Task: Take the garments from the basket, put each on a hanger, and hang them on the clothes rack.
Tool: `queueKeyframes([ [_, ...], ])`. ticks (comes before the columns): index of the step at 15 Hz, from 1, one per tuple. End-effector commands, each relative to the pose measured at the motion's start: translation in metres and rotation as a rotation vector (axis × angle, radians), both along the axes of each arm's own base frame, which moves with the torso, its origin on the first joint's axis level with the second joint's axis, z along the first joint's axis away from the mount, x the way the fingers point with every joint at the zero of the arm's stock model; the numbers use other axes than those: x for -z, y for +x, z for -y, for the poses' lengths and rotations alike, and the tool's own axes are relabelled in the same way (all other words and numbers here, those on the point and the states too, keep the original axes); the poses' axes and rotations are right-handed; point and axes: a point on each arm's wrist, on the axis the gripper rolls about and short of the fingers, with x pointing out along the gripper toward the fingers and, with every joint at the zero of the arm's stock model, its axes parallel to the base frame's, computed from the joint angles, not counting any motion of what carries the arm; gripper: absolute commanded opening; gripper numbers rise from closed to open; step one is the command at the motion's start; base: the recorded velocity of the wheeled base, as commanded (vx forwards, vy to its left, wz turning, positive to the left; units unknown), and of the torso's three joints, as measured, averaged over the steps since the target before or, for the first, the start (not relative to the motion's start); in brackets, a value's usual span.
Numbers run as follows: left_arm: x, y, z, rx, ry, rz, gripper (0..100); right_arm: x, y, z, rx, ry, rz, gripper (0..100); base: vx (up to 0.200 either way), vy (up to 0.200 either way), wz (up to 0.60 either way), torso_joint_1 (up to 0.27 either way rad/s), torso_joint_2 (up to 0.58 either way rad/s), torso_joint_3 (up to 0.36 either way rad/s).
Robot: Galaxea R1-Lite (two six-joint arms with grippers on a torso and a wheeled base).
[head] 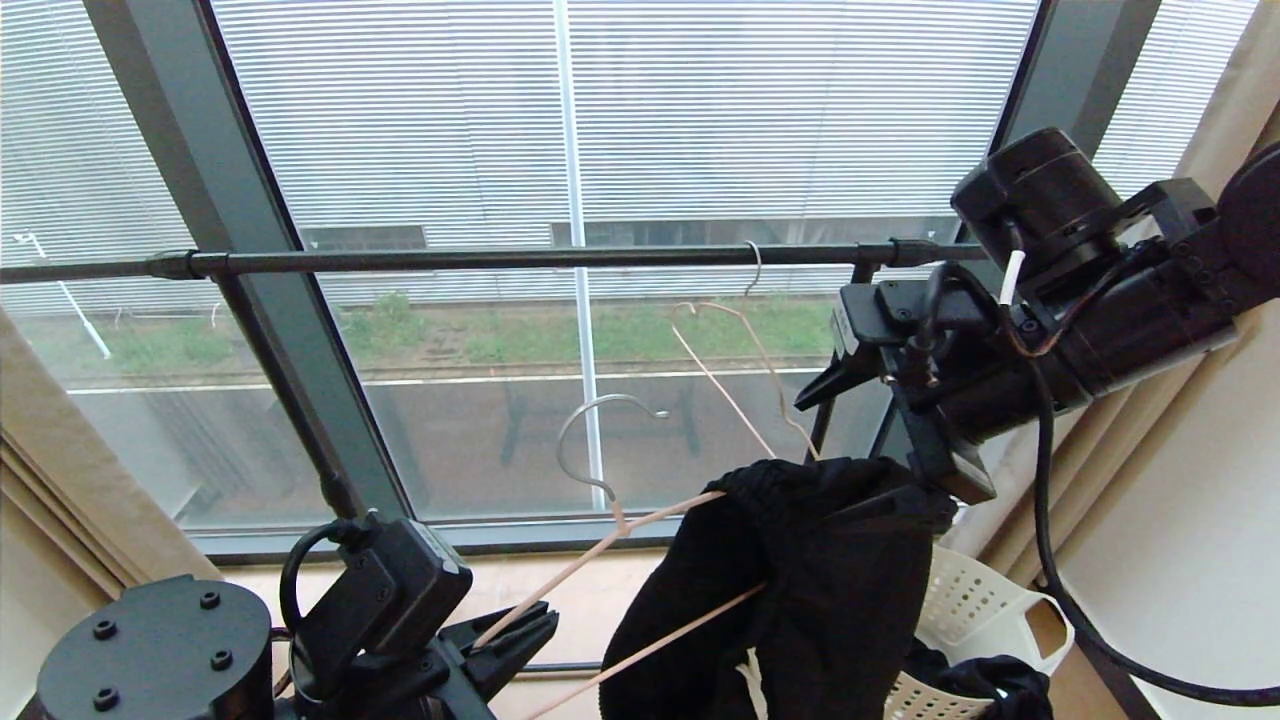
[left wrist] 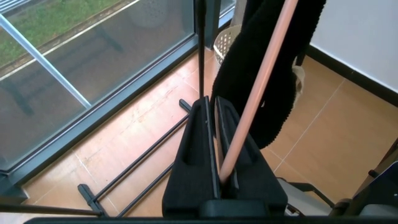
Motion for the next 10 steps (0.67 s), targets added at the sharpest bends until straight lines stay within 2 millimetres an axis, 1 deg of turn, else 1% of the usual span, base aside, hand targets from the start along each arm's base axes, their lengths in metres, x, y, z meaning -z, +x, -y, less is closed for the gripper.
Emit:
queueKeyframes([
  [1, 0.0, 0.0, 0.0, 0.001, 0.002, -0.001, 0, 0.008, 0.012, -0.006, 0.002, -0.008, -0.02, 100, 0.0, 0.0, 0.0, 0.0, 0.0, 0.0],
  [4, 0.001, 0.0, 0.0, 0.0, 0.002, -0.003, 0, 0.014, 0.024, -0.015, -0.003, -0.013, -0.025, 100, 0.0, 0.0, 0.0, 0.0, 0.0, 0.0],
  [6, 0.0, 0.0, 0.001, 0.004, 0.002, -0.001, 0, 0.013, 0.022, -0.022, -0.024, -0.009, -0.018, 100, 0.0, 0.0, 0.0, 0.0, 0.0, 0.0],
  [7, 0.0, 0.0, 0.001, 0.004, 0.002, -0.001, 0, 0.013, 0.022, -0.022, -0.024, -0.009, -0.018, 100, 0.0, 0.0, 0.0, 0.0, 0.0, 0.0],
  [10, 0.0, 0.0, 0.001, 0.004, 0.001, 0.0, 0, 0.009, 0.018, -0.039, -0.067, 0.003, -0.004, 100, 0.0, 0.0, 0.0, 0.0, 0.0, 0.0],
])
